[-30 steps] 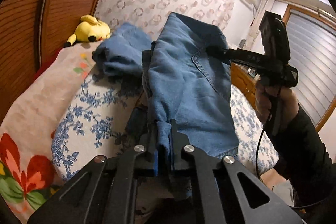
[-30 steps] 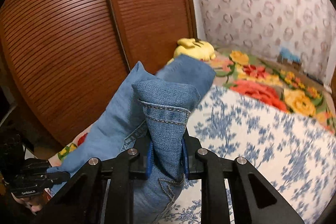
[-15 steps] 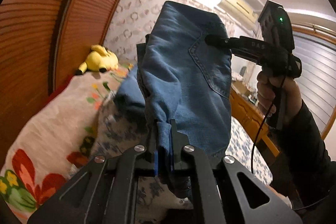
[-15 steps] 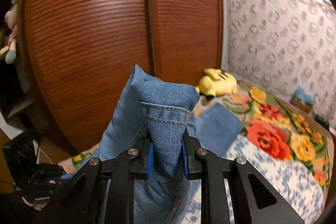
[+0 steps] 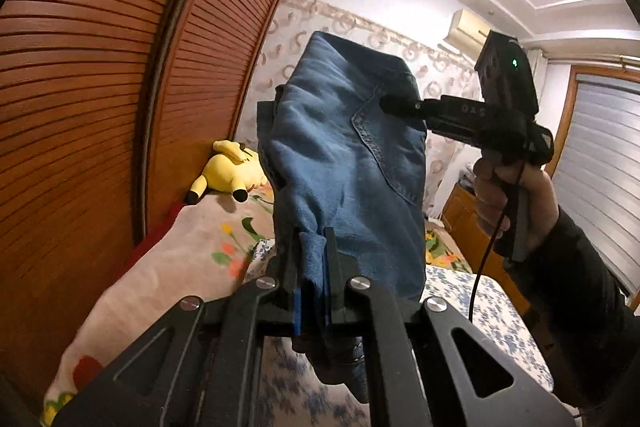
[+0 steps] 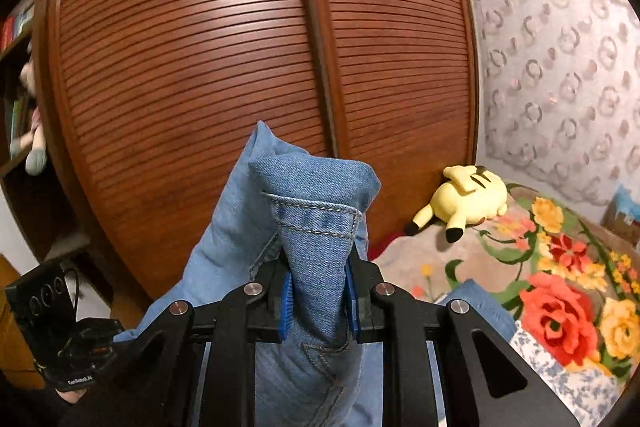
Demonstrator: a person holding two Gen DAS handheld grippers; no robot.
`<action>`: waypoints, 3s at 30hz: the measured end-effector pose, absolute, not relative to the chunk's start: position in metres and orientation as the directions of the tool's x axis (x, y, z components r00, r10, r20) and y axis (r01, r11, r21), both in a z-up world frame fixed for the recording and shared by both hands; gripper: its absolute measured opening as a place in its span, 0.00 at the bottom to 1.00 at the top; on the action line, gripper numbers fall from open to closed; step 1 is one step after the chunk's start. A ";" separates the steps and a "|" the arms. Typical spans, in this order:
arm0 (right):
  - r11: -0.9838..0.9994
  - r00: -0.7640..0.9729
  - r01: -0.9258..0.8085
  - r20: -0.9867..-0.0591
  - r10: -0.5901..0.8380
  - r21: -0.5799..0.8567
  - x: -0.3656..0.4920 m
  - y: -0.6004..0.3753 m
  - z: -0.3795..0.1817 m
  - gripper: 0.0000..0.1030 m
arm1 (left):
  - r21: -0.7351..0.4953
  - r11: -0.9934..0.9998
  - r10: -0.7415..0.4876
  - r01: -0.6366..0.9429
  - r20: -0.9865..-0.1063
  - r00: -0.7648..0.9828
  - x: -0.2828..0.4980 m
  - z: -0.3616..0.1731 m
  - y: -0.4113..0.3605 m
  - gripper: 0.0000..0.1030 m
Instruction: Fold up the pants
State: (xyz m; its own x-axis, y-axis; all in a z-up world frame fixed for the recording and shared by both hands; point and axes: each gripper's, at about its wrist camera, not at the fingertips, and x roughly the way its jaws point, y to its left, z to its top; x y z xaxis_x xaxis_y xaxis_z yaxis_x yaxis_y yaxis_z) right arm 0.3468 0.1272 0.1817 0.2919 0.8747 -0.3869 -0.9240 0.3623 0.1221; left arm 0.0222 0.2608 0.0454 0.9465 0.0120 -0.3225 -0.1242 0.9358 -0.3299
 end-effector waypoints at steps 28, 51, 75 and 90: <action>0.680 0.567 -0.731 -0.512 0.645 0.048 0.480 0.076 0.043 0.58 | -0.198 0.965 0.007 -0.170 -0.633 0.774 0.203 -0.052 0.239 0.07; 0.625 0.506 -0.781 -0.584 0.635 0.004 0.463 0.132 -0.012 0.58 | -0.106 0.973 0.102 -0.205 -0.600 0.794 0.201 -0.038 0.226 0.45; 0.661 0.551 -0.750 -0.552 0.625 0.000 0.382 0.070 0.010 0.58 | -0.041 0.979 0.141 -0.199 -0.566 0.812 0.165 -0.011 0.205 0.86; 0.779 0.669 -0.627 -0.506 0.544 0.008 0.281 -0.035 0.027 0.73 | -0.009 0.994 0.084 -0.106 -0.542 0.836 0.144 0.004 0.128 0.86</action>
State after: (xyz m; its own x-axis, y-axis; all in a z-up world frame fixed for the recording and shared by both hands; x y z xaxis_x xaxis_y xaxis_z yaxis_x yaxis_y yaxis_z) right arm 0.2810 -0.0347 0.0269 0.6693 0.5438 -0.5063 -0.6267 0.7792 0.0085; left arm 0.1445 0.1278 0.0039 0.8364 0.0841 -0.5416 -0.1058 0.9943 -0.0090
